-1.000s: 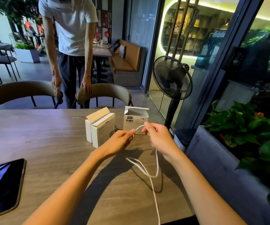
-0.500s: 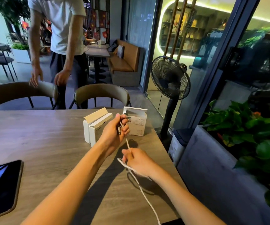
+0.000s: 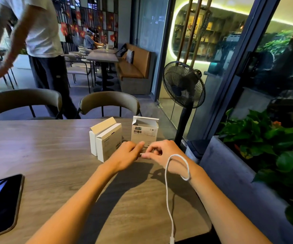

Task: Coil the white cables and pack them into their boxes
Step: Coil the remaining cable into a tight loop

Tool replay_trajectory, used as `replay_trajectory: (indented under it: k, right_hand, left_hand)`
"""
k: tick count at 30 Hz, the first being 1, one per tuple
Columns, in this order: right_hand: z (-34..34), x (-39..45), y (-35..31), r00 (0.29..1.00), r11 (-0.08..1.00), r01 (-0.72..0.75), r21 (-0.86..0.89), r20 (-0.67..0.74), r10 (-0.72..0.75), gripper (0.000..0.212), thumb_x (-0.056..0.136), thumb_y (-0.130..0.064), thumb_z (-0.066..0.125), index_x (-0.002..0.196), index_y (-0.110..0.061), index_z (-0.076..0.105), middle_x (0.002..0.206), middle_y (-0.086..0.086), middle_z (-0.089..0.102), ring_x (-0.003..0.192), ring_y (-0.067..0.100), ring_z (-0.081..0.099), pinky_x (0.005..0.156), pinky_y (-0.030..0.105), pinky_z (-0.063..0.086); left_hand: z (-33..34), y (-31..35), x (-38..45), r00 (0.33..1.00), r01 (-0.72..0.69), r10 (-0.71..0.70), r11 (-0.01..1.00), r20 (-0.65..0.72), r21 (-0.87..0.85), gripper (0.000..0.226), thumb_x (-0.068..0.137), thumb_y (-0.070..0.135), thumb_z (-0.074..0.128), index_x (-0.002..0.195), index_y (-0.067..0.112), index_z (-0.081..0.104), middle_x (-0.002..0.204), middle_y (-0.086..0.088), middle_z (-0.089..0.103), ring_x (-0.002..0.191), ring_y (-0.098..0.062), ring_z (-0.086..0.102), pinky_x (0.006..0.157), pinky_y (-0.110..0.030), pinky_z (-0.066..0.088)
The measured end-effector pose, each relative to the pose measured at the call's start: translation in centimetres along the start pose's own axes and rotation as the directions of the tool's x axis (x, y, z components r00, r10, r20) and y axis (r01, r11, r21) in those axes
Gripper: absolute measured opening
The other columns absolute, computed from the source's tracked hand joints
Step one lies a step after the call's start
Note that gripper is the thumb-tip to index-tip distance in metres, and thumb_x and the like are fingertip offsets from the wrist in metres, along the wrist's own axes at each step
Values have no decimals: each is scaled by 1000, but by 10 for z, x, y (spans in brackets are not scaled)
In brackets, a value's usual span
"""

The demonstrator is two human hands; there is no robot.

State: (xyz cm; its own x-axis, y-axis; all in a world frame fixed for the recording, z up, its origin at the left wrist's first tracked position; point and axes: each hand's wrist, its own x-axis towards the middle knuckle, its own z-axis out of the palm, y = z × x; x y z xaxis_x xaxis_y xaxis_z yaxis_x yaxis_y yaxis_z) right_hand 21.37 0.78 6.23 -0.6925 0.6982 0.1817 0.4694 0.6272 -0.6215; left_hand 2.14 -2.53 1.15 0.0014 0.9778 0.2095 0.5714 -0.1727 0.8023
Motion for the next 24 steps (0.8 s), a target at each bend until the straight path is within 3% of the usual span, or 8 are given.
replay_trajectory:
  k: [5, 7, 9, 15, 17, 20, 21, 24]
  right_hand:
    - [-9, 1, 9, 983, 954, -103, 280, 178, 53, 11, 91, -25, 79, 100, -19, 75, 63, -8, 67, 56, 2, 61, 59, 17, 49]
    - [-18, -1, 12, 939, 869, -221, 442, 336, 68, 16, 91, -22, 77, 106, -16, 73, 71, 1, 70, 59, 12, 65, 57, 20, 53]
    - [-22, -2, 17, 921, 795, -299, 528, 378, 95, 21, 89, -28, 75, 106, -15, 72, 71, 2, 69, 56, 12, 63, 53, 20, 53]
    - [0, 2, 41, 890, 690, -455, 562, 284, 356, 30, 106, -29, 54, 104, -3, 68, 71, 7, 61, 52, 13, 59, 49, 20, 51]
    - [5, 1, 49, 858, 737, -511, 443, 314, 406, 32, 108, -29, 51, 103, -2, 69, 76, 9, 65, 58, 14, 62, 53, 22, 52]
    - [5, -2, 52, 819, 807, -539, 242, 376, 434, 32, 108, -30, 50, 111, -5, 71, 85, 7, 73, 68, 15, 67, 60, 25, 55]
    - [5, -3, 51, 816, 816, -536, 219, 382, 433, 32, 109, -29, 49, 109, -5, 71, 86, 7, 74, 68, 15, 68, 61, 26, 55]
    - [0, -5, 39, 813, 836, -515, 191, 419, 405, 35, 109, -27, 49, 107, -1, 72, 84, 10, 75, 72, 20, 70, 64, 28, 56]
  left_hand:
    - [-11, 19, -7, 953, 147, -22, 905, 303, -398, 52, 108, 28, 42, 58, 26, 56, 52, 8, 36, 47, -8, 30, 50, -21, 26]
    - [-19, 16, -11, 910, 309, -84, 791, 407, -528, 39, 100, 33, 52, 63, 24, 47, 57, 7, 31, 50, -9, 24, 50, -22, 19]
    - [-26, 12, -13, 879, 403, -75, 644, 470, -651, 30, 92, 31, 56, 67, 21, 44, 61, 6, 30, 53, -10, 21, 49, -21, 20]
    - [-30, 12, -8, 959, 256, -59, 607, 278, -752, 39, 104, 36, 48, 68, 23, 44, 62, 3, 32, 51, -11, 27, 53, -24, 26]
    - [-27, 10, -3, 978, 209, -97, 557, 187, -804, 39, 106, 39, 46, 70, 23, 47, 64, 2, 30, 51, -10, 28, 49, -22, 27]
    - [-27, 6, 4, 957, 139, -291, 407, 16, -903, 42, 107, 37, 45, 67, 24, 49, 63, 3, 29, 50, -10, 29, 45, -21, 29]
    - [-27, 4, 6, 937, 128, -348, 410, -25, -903, 43, 107, 37, 45, 67, 24, 49, 61, 4, 30, 50, -10, 30, 46, -22, 31]
    - [-24, 2, 7, 880, 184, -455, 590, -135, -786, 41, 108, 37, 43, 70, 23, 48, 57, 5, 38, 51, -10, 34, 52, -23, 33]
